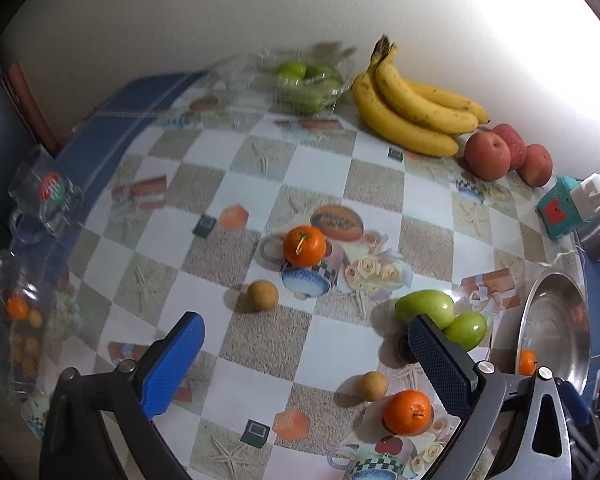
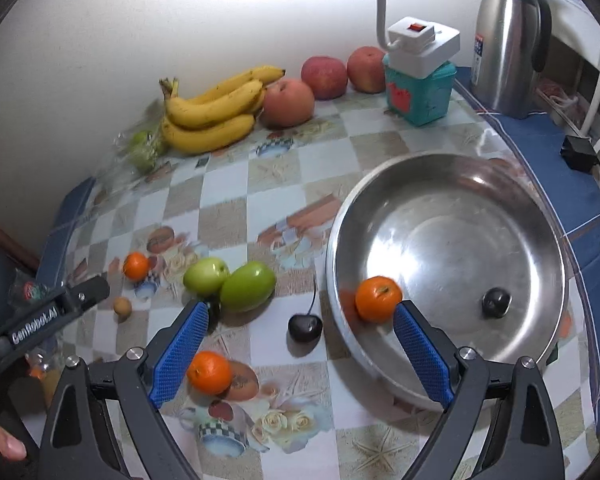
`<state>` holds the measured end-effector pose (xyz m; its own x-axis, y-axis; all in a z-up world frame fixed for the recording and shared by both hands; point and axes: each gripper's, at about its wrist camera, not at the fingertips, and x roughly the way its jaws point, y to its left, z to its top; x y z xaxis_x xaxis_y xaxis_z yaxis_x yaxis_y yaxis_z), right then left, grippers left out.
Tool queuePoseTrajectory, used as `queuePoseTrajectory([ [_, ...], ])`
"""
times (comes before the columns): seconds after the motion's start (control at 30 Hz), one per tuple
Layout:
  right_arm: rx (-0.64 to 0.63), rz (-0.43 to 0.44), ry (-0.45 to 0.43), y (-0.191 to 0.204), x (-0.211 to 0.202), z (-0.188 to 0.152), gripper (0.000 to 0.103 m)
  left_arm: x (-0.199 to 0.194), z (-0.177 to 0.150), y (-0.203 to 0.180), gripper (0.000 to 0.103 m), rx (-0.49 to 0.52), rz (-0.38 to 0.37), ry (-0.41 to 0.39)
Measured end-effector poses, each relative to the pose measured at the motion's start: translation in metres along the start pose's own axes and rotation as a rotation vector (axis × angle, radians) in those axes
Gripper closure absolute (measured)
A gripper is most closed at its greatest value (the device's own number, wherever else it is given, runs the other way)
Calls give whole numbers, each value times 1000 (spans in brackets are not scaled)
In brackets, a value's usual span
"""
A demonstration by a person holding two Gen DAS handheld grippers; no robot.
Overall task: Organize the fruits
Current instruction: 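Withdraw both tools from the bowl back over the fruit on the table, then lower the right tool onto a second mandarin orange and close it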
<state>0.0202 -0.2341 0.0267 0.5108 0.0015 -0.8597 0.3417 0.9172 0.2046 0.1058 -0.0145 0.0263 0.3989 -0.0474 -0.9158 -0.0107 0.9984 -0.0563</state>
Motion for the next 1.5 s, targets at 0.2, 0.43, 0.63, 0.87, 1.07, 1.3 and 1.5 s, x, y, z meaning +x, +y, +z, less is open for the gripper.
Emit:
queuePoseTrajectory([
  [0.2, -86, 9, 56, 23, 14, -7, 9, 19, -12, 7, 0, -6, 6, 93],
  [0.43, -172, 69, 90, 54, 22, -18, 9, 18, -20, 16, 0, -26, 27, 96],
  [0.63, -199, 90, 143, 63, 33, -29, 9, 28, -30, 26, 0, -73, 37, 147],
  [0.87, -197, 88, 229, 63, 54, -42, 9, 52, -39, 25, 1, -94, 31, 228],
  [1.07, -196, 80, 276, 63, 67, -48, 9, 63, -43, 25, 1, -95, 38, 262],
  [1.3, -211, 97, 259, 70, 68, -51, 14, 64, -44, 27, 1, -108, 27, 262],
  [1.5, -254, 119, 243, 83, 67, -54, 33, 62, -39, 27, 4, -116, 23, 251],
])
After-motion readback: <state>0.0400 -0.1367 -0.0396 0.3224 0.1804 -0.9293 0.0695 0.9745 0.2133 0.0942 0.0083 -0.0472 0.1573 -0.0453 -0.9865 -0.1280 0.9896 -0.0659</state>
